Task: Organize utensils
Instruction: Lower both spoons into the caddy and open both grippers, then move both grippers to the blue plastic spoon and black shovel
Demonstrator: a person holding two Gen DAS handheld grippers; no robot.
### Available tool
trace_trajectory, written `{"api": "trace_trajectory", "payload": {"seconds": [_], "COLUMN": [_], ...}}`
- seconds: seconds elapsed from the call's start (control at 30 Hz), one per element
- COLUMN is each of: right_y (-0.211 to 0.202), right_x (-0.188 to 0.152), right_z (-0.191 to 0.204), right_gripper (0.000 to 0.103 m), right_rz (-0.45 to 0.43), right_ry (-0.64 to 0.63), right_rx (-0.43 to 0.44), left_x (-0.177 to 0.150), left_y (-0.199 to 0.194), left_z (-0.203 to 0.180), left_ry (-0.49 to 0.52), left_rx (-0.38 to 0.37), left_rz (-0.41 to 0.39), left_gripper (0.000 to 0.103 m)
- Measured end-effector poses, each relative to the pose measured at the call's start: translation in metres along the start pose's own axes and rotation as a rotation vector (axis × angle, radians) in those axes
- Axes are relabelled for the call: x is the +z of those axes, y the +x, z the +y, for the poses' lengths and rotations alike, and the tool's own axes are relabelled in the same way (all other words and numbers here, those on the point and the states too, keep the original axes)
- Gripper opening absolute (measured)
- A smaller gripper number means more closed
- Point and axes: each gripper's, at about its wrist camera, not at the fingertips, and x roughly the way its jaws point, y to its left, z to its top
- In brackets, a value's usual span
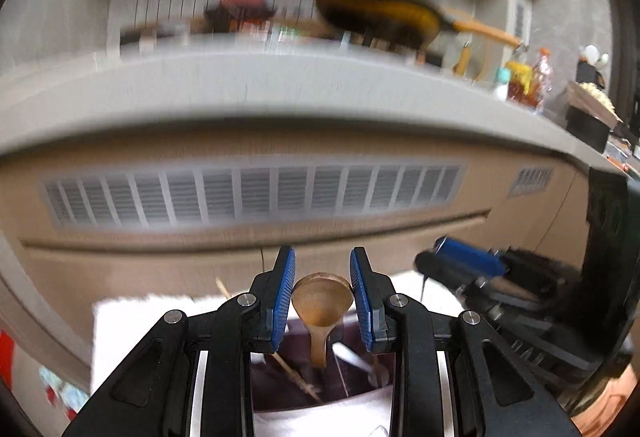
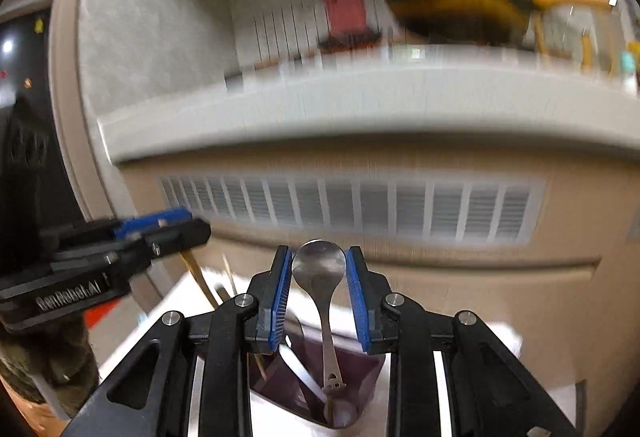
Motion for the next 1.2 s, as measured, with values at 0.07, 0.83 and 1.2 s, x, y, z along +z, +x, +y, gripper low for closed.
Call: {"api": "trace_trajectory", "payload": {"seconds": [0.07,0.83,1.2], "right_y": [0.022,-0.035,-0.093], "right_x": [-0.018,-0.094,-0.217], "right_z": [-0.005,-0.005,0.023], "right_gripper": [0.026,0.068,0.068], "right_rz": [0.062,0.182,0.369], "right_ry": [0.012,-0.081,-0.151], "right_rx": [0.002,-0.132,-0.168], "left_x": [-0.013,-0.076,-0.21], "left_y": [0.02,-0.038,-0.054], "left_z": [0.005,-0.022,-0.066], "left_ry": [-0.017,0.029,-0.015], "left_rx": [0.001,0.144,-0.022], "left_rz": [0.049,-0.051,0.187], "left_gripper": [0.029,0.088,0.091]}}
